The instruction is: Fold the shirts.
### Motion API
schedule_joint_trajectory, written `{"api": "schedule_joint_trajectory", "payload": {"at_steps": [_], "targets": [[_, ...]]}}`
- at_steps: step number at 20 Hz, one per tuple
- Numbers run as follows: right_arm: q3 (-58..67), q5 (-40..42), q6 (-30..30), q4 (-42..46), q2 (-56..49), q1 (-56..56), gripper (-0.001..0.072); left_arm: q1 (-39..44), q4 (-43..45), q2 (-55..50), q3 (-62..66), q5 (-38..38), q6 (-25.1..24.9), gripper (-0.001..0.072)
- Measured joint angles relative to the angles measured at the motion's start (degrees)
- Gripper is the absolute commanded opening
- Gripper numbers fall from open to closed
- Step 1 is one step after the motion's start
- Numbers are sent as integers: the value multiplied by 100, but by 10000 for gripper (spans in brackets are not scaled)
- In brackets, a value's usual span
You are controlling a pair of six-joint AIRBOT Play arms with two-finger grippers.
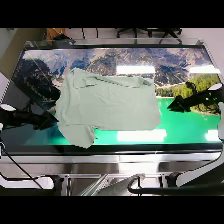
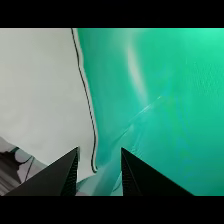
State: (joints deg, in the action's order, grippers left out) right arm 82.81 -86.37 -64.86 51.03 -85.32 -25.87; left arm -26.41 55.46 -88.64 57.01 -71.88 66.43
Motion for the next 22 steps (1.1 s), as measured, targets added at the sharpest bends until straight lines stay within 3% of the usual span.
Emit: {"api": "schedule_joint_trajectory", "payload": {"at_steps": [1, 13, 15, 16, 17, 18, 20, 22], "targets": [[-184, 50, 37, 7, 85, -26, 380, 20, -46, 22, -177, 157, -20, 470], [-1401, 481, 192, -9, 289, 815, 378, 345, -1224, -37, -662, 1043, -638, 469], [-1427, 529, 208, 0, 289, 984, 284, 507, -1320, -166, -632, 966, -669, 468], [-1438, 540, 210, 4, 284, 1075, 204, 570, -1349, -243, -584, 883, -682, 438], [-1447, 531, 210, 22, 280, 1152, 137, 608, -1333, -317, -516, 800, -682, 144], [-1451, 520, 210, 42, 280, 1213, 78, 627, -1248, -385, -435, 717, -697, 18], [-1460, 448, 212, 52, 330, 1300, 18, 621, -1119, -448, -212, 409, -717, 17], [-1449, 271, 212, -133, 501, 1320, 17, 527, -1196, -369, 46, -15, -713, 16]]}}
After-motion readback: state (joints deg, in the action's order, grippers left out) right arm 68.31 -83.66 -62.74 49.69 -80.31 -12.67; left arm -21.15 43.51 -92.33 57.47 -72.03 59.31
